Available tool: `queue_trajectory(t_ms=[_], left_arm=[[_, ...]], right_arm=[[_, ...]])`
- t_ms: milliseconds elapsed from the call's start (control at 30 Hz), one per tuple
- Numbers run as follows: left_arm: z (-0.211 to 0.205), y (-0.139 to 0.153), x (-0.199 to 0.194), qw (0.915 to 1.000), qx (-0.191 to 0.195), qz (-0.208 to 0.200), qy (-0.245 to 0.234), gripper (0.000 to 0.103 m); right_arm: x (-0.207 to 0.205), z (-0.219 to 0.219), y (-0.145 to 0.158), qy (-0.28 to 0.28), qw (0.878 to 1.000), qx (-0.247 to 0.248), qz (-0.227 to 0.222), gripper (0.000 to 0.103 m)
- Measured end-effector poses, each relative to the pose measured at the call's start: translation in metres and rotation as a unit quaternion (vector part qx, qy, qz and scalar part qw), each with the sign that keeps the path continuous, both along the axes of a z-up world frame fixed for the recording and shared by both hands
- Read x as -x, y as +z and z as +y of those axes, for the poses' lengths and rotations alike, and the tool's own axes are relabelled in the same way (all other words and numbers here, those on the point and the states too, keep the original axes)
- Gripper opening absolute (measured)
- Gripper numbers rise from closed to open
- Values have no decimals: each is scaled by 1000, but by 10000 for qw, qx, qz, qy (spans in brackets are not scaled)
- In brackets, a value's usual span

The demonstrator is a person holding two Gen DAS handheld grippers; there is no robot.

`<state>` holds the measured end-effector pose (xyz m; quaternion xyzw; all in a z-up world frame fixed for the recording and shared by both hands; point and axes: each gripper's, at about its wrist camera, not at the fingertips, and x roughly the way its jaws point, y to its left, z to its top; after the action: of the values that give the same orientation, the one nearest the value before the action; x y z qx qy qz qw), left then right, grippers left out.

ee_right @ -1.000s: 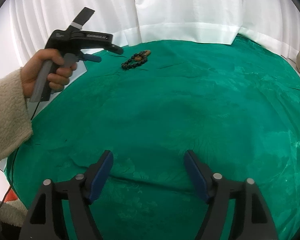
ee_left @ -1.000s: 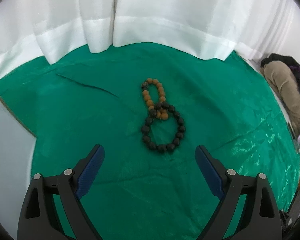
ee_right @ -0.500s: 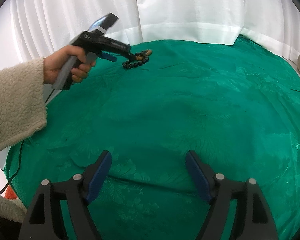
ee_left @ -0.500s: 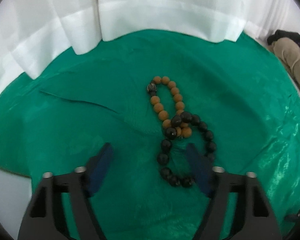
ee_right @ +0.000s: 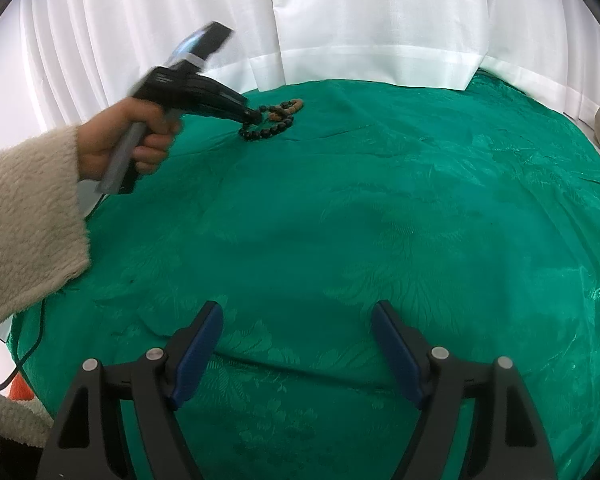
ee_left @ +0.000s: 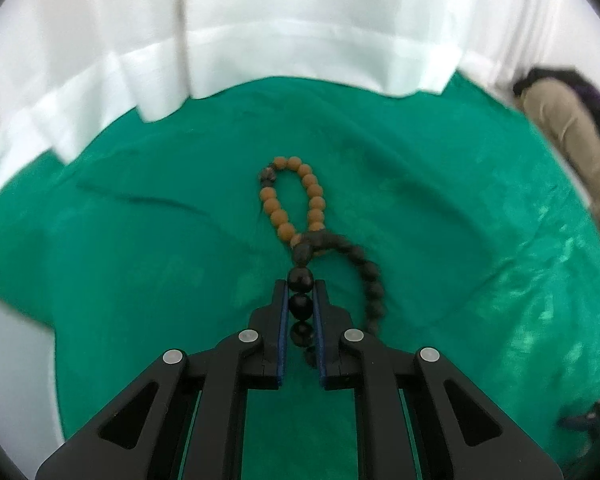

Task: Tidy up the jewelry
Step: 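Lift the black bead strand with the left tool while the right tool approaches the orange bead bracelet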

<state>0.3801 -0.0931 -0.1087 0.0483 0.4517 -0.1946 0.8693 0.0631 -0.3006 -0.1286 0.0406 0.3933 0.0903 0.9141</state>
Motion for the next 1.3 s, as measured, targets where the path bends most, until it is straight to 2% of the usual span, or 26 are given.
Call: queue_trajectory(t_ms=[300,433,500,633,733,900,1033,1133,1200,1267,1300], left_arm=[[42,42,85,9967,731,16,353,9],[68,48,118,9934,976,80,593,9],[77,50,132,9922,1035,83,686,9],[96,52,155,9890,1170,111,897,9],[109,53,170,9881,1159,35,1012,9],[121,51,185,9862,1235,17,1104,9],[128,42,194,9846,1237,54,1235,9],[137,35,198,9816,1323,171,1363,9],[140,32,199,9811,1314,200,1406,9],[142,31,199,9811,1292,193,1430,9],[143,30,198,9808,1298,185,1442,9]], right_arm=[[-1,8,0,-8,9995,314,35,79],[-2,10,1,-53,9992,386,120,79],[-2,7,5,-139,9994,212,253,79],[-8,-5,23,-65,9950,-652,754,79],[-20,-2,44,150,9943,-595,872,79],[-65,18,84,885,9934,-137,722,78],[-128,28,77,1082,9911,197,746,79],[-175,25,68,1047,9917,27,745,78],[-212,13,72,722,9951,-155,663,72],[-251,0,76,445,9943,-512,826,58],[-265,-2,76,386,9932,-606,915,54]])
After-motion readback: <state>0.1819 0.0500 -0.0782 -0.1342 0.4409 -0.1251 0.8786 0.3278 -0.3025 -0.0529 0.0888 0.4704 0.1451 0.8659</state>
